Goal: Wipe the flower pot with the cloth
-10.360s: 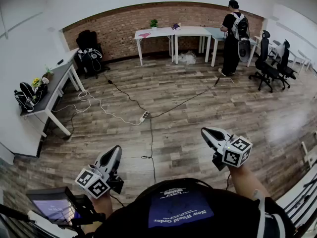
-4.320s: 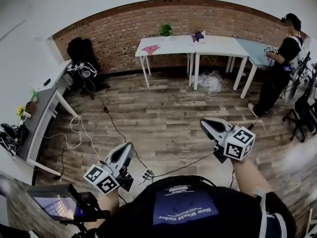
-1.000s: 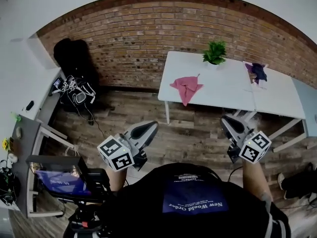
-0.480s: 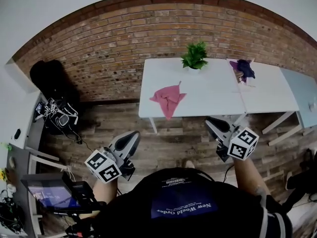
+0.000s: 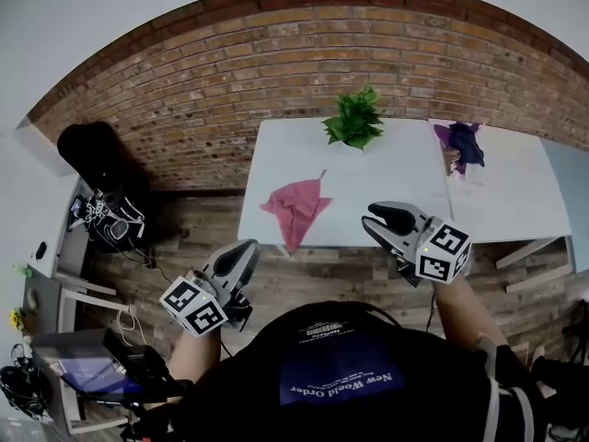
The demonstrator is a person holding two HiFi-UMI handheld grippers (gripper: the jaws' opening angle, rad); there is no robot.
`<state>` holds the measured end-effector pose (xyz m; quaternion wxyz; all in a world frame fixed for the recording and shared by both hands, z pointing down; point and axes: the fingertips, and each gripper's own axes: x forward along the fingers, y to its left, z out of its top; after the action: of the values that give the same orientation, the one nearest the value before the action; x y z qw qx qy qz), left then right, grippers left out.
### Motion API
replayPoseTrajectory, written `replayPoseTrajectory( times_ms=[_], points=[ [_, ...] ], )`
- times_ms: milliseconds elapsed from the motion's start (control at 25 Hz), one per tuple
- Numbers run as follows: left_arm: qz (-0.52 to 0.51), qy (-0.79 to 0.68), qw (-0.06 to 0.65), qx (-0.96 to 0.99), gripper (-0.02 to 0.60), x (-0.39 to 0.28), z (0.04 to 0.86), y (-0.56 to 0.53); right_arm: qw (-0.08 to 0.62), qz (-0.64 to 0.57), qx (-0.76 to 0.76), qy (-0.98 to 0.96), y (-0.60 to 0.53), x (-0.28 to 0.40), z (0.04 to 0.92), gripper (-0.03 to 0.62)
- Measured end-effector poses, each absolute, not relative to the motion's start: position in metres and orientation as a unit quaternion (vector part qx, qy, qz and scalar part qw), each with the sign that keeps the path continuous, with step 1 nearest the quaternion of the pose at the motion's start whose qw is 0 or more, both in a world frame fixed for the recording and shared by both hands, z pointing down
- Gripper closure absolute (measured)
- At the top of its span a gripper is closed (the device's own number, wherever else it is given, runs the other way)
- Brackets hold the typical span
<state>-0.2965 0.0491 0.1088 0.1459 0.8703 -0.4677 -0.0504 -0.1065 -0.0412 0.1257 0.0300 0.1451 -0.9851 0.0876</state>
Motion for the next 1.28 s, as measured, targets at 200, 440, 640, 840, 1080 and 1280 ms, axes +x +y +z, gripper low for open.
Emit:
replayPoseTrajectory(
  times_ms=[200,440,640,840,1080,1280],
  points=[
    [-0.028,-0.465,0.155,0.871,0.586,-0.274,0.122,0.012,0.041,0.086,0.126,-0.987,-0.079,-0.103,0.141,0.499],
    [-0.023,-0.459,0.166,0.872,0.586,-0.284,0.134,-0.027,0.075,0.065,0.104,-0.990,-0.101,-0.130,0.157,0.459],
    [-0.030,-0.433,0.169,0.885,0.586,-0.320,0.147,-0.060,0.119,0.053,0.095,-0.987,-0.112,-0.180,0.181,0.418],
    [-0.034,-0.394,0.155,0.905,0.586,-0.386,0.157,-0.107,0.154,0.045,0.124,-0.979,-0.138,-0.249,0.199,0.381],
    [-0.010,-0.342,0.139,0.929,0.586,-0.458,0.158,-0.159,0.204,0.057,0.157,-0.965,-0.171,-0.327,0.223,0.355],
    [-0.010,-0.327,0.151,0.933,0.586,-0.478,0.166,-0.191,0.282,0.041,0.144,-0.948,-0.190,-0.355,0.257,0.335]
  ],
)
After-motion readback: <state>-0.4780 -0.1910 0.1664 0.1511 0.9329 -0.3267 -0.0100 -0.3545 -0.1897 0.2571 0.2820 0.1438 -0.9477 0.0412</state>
